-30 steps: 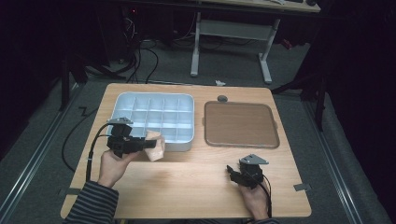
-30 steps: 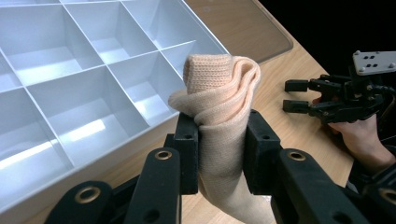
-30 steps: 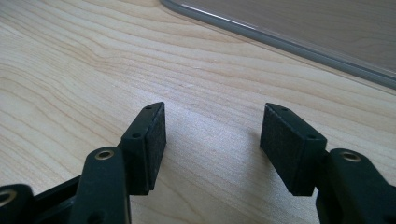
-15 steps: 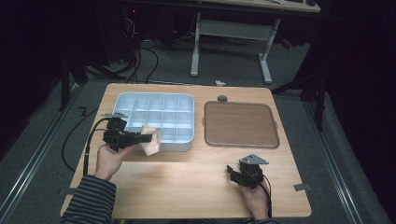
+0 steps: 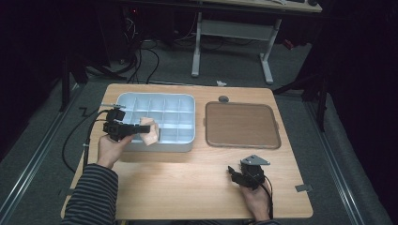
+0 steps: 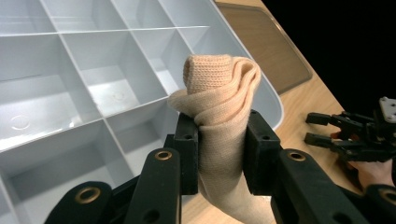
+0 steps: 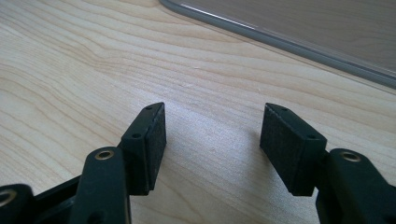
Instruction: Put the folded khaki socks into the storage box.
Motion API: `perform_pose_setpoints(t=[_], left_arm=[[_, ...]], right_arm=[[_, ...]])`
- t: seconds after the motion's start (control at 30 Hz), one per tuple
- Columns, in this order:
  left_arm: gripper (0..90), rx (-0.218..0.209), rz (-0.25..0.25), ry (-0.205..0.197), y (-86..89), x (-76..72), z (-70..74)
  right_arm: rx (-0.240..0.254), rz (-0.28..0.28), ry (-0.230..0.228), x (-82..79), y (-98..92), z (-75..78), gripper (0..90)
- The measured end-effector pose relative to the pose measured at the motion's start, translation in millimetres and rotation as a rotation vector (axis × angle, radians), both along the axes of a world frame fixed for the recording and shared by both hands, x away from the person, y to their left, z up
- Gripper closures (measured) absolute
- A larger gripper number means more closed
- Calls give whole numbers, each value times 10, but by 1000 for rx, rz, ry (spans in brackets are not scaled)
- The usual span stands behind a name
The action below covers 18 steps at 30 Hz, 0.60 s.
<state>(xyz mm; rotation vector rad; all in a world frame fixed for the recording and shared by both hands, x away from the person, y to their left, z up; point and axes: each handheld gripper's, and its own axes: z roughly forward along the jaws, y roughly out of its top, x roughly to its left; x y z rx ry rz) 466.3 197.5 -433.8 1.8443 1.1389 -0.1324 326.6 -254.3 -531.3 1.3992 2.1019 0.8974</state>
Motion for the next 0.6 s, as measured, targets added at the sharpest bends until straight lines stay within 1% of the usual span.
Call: perform_pose_setpoints(t=[0.07,0.2,0.23,0.27,0.4,0.53,0.6], left_arm=[[710,23,6,1,-4,31,-6],[711,30,2,2,-55,100,17],[710,12,0,11,-62,119,9],[710,4,2,20,-60,135,-6],[710,29,9,44,-81,197,-91],[709,15,12,70,-112,251,-152],[709,21,12,83,-122,272,-187]], right_arm=[[-1,0,0,-1,2,0,410],[-2,1,-1,0,1,0,410],[-2,1,-1,0,1,0,410],[-2,1,-1,0,1,0,410],[-2,1,0,-1,1,0,409],[-2,1,0,-1,2,0,406],[-1,1,1,-1,3,0,406]])
